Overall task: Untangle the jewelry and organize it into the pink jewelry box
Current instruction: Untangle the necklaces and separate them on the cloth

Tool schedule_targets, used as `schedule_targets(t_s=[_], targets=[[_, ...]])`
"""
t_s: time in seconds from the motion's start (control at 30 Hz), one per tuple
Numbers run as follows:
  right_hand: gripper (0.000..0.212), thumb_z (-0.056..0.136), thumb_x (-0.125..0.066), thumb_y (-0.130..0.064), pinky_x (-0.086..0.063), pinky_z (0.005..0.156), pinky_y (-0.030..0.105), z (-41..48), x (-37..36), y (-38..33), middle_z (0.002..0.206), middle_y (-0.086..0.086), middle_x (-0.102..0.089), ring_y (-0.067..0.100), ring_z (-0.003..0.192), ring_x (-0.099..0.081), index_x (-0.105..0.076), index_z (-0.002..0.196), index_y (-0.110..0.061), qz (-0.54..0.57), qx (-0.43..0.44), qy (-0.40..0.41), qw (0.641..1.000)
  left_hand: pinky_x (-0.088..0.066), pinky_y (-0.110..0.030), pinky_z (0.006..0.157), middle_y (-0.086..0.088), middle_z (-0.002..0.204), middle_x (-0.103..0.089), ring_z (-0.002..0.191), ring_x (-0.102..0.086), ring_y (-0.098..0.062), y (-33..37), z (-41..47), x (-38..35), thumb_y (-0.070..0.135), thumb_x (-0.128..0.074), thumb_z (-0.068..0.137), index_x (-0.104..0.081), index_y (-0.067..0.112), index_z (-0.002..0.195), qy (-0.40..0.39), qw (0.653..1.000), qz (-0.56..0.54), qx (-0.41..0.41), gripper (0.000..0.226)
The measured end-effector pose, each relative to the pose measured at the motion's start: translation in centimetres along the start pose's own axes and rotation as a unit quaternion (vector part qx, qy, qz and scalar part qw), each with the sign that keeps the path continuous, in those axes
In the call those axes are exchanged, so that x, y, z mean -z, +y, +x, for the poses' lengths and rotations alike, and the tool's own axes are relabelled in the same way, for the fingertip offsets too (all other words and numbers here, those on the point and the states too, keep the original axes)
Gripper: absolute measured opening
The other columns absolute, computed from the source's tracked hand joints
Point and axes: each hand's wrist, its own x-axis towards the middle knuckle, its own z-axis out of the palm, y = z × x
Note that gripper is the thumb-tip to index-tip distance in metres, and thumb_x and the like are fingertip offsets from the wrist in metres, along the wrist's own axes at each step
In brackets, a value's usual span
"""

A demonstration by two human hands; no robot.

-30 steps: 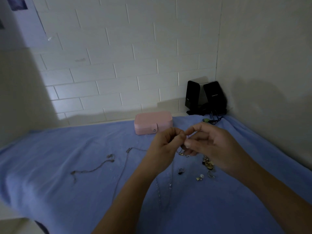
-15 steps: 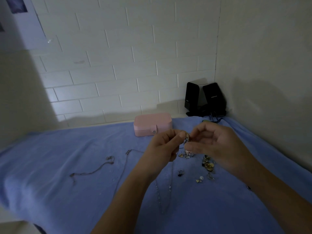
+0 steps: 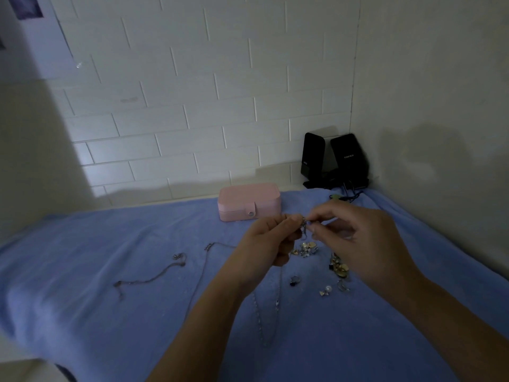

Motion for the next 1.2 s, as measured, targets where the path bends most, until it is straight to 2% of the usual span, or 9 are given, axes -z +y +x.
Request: schedule_targets(t_s=[0.2,0.37,0.47,0.63,0.77,0.97,1.07,1.13,1.2], targets=[[0.007,0.084,-0.059,-0.013,-0.05,0.071,0.011,0.1,0.0,0.8,0.086,-0.006,-0.06,0.005,0.08,-0.06,-0.066,0.086,-0.015,-0.063,0.052,-0.007,0.997,-0.019,-0.018,0.04,0.009,0.048,-0.027,0.043,-0.016,-0.007,-0.2,0.4,-0.2,0.015,-0.052,0.093,-0.049,0.025,0.041,0.062,0.998,-0.002,0.019,0.053],[0.005,0.083,-0.061,-0.009,-0.049,0.07,0.02,0.2,-0.2,0.6,0.084,-0.005,-0.056,0.009,0.077,-0.056,-0.062,0.081,-0.013,-0.064,0.084,-0.014,0.994,-0.02,-0.018,0.04,0.007,0.044,-0.026,0.041,-0.017,-0.008,-0.6,0.6,0.0,0.014,-0.055,0.09,-0.039,0.02,0.047,0.134,0.991,0.023,0.013,0.046],[0.001,0.08,-0.061,-0.011,-0.05,0.075,0.016,0.3,-0.4,-0.1,0.08,-0.006,-0.061,0.007,0.08,-0.06,-0.061,0.079,-0.012,0.138,-0.038,-0.026,0.989,-0.021,-0.017,0.04,0.009,0.045,-0.027,0.042,-0.018,-0.007,-0.5,0.6,-0.1,0.015,-0.052,0.092,-0.047,0.017,0.053,0.118,0.993,0.025,0.012,0.039],[0.004,0.077,-0.058,-0.007,-0.055,0.073,0.024,0.9,0.5,0.1,0.073,0.0,-0.065,0.014,0.074,-0.064,-0.055,0.074,-0.008,0.437,-0.213,0.03,0.874,-0.016,-0.021,0.045,0.005,0.055,-0.036,0.049,-0.017,-0.01,0.2,0.3,-0.1,0.019,-0.046,0.094,-0.042,0.018,0.061,0.077,0.996,-0.02,0.03,0.033],[0.016,0.087,-0.046,-0.002,-0.058,0.072,0.026,1.2,0.8,0.4,0.067,0.001,-0.063,0.013,0.069,-0.065,-0.054,0.074,-0.009,0.494,-0.279,0.057,0.821,-0.014,-0.02,0.043,0.006,0.057,-0.044,0.049,-0.017,-0.009,0.4,0.2,0.0,0.018,-0.039,0.095,-0.037,0.018,0.064,0.058,0.992,-0.092,0.058,0.032],[0.024,0.092,-0.043,-0.001,-0.058,0.071,0.029,1.3,0.5,0.2,0.065,0.004,-0.061,0.016,0.066,-0.062,-0.055,0.073,-0.009,0.463,-0.3,0.022,0.834,-0.012,-0.018,0.039,0.007,0.053,-0.038,0.042,-0.019,-0.005,0.3,0.5,0.7,0.02,-0.038,0.095,-0.046,0.019,0.06,0.065,0.968,-0.225,0.086,0.036],[0.022,0.093,-0.041,-0.001,-0.056,0.061,0.029,1.3,0.4,-0.1,0.061,0.005,-0.058,0.016,0.057,-0.058,-0.053,0.076,-0.007,0.438,-0.297,-0.016,0.848,-0.02,-0.017,0.036,0.006,0.05,-0.04,0.04,-0.026,-0.007,-0.6,0.9,0.7,0.017,-0.049,0.092,-0.057,0.014,0.068,0.17,0.981,0.009,0.097,0.025],[0.022,0.093,-0.04,-0.001,-0.049,0.05,0.025,1.2,0.5,-0.3,0.059,0.004,-0.056,0.014,0.047,-0.05,-0.055,0.077,-0.006,0.417,-0.299,-0.027,0.858,-0.031,-0.013,0.039,0.008,0.054,-0.05,0.043,-0.039,-0.004,-1.3,1.0,0.5,0.023,-0.06,0.088,-0.06,0.017,0.071,0.22,0.954,0.191,0.076,0.018],[0.022,0.094,-0.04,-0.002,-0.033,0.04,0.02,1.1,0.6,-0.2,0.06,0.003,-0.055,0.01,0.039,-0.037,-0.057,0.079,-0.005,0.398,-0.296,-0.028,0.868,-0.034,-0.012,0.043,0.01,0.062,-0.054,0.047,-0.047,-0.001,-1.7,0.8,0.3,0.031,-0.064,0.086,-0.057,0.02,0.082,0.227,0.937,0.255,0.075,0.013]])
